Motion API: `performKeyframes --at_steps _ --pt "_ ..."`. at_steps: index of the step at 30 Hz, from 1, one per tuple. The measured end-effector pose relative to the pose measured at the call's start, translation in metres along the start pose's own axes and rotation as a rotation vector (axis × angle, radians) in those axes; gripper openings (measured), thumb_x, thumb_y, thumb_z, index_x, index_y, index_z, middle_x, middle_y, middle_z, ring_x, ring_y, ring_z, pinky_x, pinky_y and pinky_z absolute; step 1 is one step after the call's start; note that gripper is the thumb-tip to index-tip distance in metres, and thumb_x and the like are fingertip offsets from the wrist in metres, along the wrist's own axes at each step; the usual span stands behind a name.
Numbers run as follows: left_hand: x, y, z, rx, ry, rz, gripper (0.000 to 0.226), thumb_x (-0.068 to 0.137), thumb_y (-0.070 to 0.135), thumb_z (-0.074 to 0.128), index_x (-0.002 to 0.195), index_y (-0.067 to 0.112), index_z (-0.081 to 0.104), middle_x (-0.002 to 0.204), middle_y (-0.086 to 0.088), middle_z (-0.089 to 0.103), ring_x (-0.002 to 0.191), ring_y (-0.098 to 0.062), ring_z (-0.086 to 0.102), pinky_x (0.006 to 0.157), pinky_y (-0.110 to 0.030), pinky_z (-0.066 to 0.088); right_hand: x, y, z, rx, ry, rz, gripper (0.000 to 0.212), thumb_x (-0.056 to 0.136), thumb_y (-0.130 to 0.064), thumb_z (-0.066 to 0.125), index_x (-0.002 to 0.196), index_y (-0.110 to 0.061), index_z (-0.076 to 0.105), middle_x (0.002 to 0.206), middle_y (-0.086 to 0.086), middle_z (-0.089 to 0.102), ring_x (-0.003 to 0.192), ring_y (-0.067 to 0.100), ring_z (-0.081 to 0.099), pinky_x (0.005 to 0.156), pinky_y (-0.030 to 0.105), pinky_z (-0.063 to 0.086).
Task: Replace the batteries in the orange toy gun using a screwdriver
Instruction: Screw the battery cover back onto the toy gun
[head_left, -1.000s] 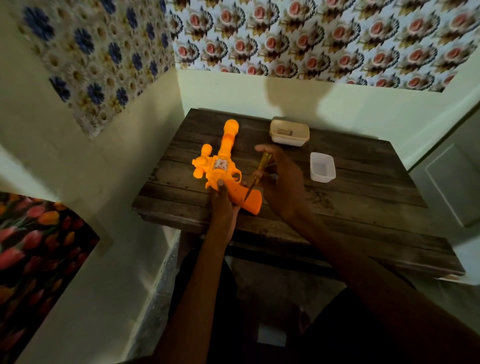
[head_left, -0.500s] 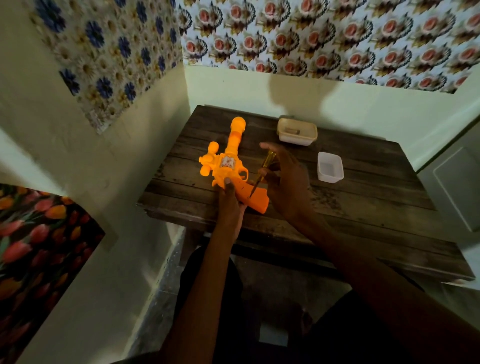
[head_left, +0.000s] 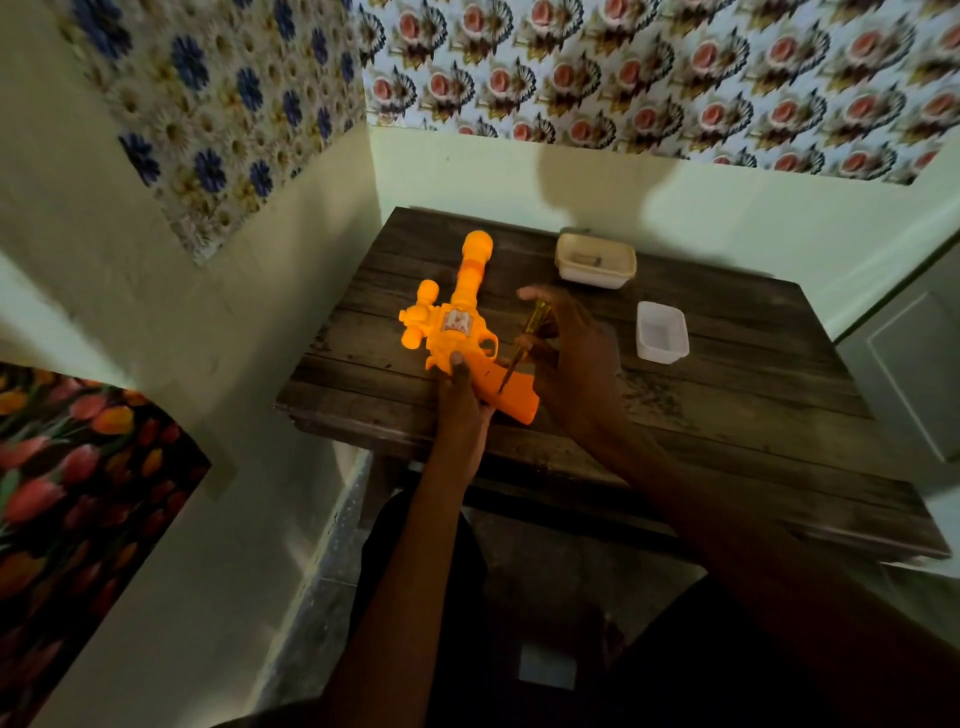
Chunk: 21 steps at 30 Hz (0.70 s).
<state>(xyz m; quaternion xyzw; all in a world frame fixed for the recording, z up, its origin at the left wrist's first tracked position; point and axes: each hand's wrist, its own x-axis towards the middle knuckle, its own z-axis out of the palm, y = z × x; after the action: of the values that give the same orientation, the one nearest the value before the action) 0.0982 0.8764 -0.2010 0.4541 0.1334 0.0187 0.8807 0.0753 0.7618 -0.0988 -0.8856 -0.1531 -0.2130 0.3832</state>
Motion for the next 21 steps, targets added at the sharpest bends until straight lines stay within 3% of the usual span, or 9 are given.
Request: performKeyframes --at_steps 2,6,8,9,11,13,16,18,21 --pt "0.002 -0.002 -0.003 -0.034 -0.01 -0.005 0.06 0.098 0.043 0.04 0.151 0.021 0.021 0.148 -0.014 0.041 0.131 -0.033 0.046 0.093 -0.042 0.051 0.001 0.0 0.0 -0.002 -0.001 0.004 0.052 0.078 0.0 0.069 0.126 -0.016 0.054 0.108 0.009 0.061 0.09 0.016 0.06 0.063 0.0 0.036" --pt "-0.001 0.0 0.0 -0.035 -0.027 0.0 0.074 0.088 0.05 0.049 0.15 0.018 0.023 0.145 -0.014 0.044 0.13 -0.033 0.048 0.089 -0.039 0.054 0.001 -0.002 -0.002 -0.023 -0.029 -0.026 0.05 0.08 -0.006 0.07 0.126 -0.016 0.054 0.108 0.006 0.061 0.087 0.014 0.058 0.062 0.003 0.034" --pt "-0.002 0.0 0.001 -0.032 -0.019 -0.006 0.063 0.096 0.044 0.042 0.15 0.016 0.024 0.145 -0.015 0.045 0.129 -0.031 0.049 0.087 -0.037 0.055 0.002 -0.004 -0.005 -0.054 -0.084 -0.038 0.045 0.083 -0.011 0.068 0.125 -0.018 0.054 0.109 0.005 0.06 0.085 0.012 0.057 0.064 0.007 0.039" --pt "-0.001 0.0 0.001 -0.047 -0.02 -0.015 0.055 0.101 0.039 0.036 0.15 0.016 0.024 0.145 -0.015 0.044 0.129 -0.03 0.048 0.086 -0.035 0.054 0.004 -0.004 -0.007 -0.089 -0.111 -0.053 0.04 0.084 -0.013 0.067 0.122 -0.019 0.055 0.108 0.005 0.06 0.083 0.013 0.058 0.065 0.014 0.046" --pt "-0.001 0.001 0.002 -0.058 -0.025 -0.022 0.052 0.103 0.035 0.031 0.15 0.016 0.024 0.146 -0.014 0.044 0.129 -0.028 0.048 0.083 -0.033 0.053 0.01 -0.01 -0.015 -0.201 -0.15 -0.113 0.025 0.086 -0.021 0.067 0.11 -0.017 0.06 0.099 0.006 0.063 0.079 0.017 0.06 0.064 0.032 0.051" --pt "-0.001 0.002 0.005 -0.067 -0.005 -0.048 0.051 0.103 0.035 0.031 0.149 0.015 0.025 0.145 -0.014 0.045 0.129 -0.028 0.048 0.078 -0.03 0.052 0.019 -0.02 -0.025 -0.356 -0.245 -0.15 0.019 0.088 -0.031 0.064 0.098 -0.015 0.062 0.091 0.006 0.065 0.079 0.021 0.061 0.063 0.031 0.044" --pt "0.0 0.0 0.004 -0.071 -0.001 -0.041 0.052 0.102 0.036 0.033 0.149 0.017 0.025 0.145 -0.014 0.045 0.13 -0.029 0.047 0.078 -0.031 0.052 0.028 -0.031 -0.027 -0.705 -0.487 -0.224 0.025 0.098 -0.029 0.047 0.107 -0.01 0.06 0.105 0.01 0.063 0.091 0.026 0.062 0.065 0.031 0.037" --pt "0.001 -0.002 0.004 -0.071 -0.006 -0.028 0.059 0.098 0.043 0.039 0.149 0.017 0.026 0.144 -0.013 0.046 0.129 -0.029 0.049 0.076 -0.029 0.054 0.031 -0.035 -0.03 -0.735 -0.578 -0.304 0.024 0.096 -0.015 0.047 0.118 -0.007 0.054 0.119 0.013 0.055 0.091 0.024 0.059 0.066 0.027 0.038" --pt "-0.002 0.005 0.007 -0.044 -0.03 -0.001 0.107 0.061 0.07 0.068 0.146 0.017 0.031 0.135 -0.008 0.053 0.114 -0.02 0.059 0.068 -0.024 0.057 0.038 -0.034 -0.033 -0.631 -0.689 -0.391 0.034 0.084 -0.001 0.053 0.117 -0.005 0.051 0.121 0.015 0.045 0.072 0.008 0.039 0.057 0.02 0.029"
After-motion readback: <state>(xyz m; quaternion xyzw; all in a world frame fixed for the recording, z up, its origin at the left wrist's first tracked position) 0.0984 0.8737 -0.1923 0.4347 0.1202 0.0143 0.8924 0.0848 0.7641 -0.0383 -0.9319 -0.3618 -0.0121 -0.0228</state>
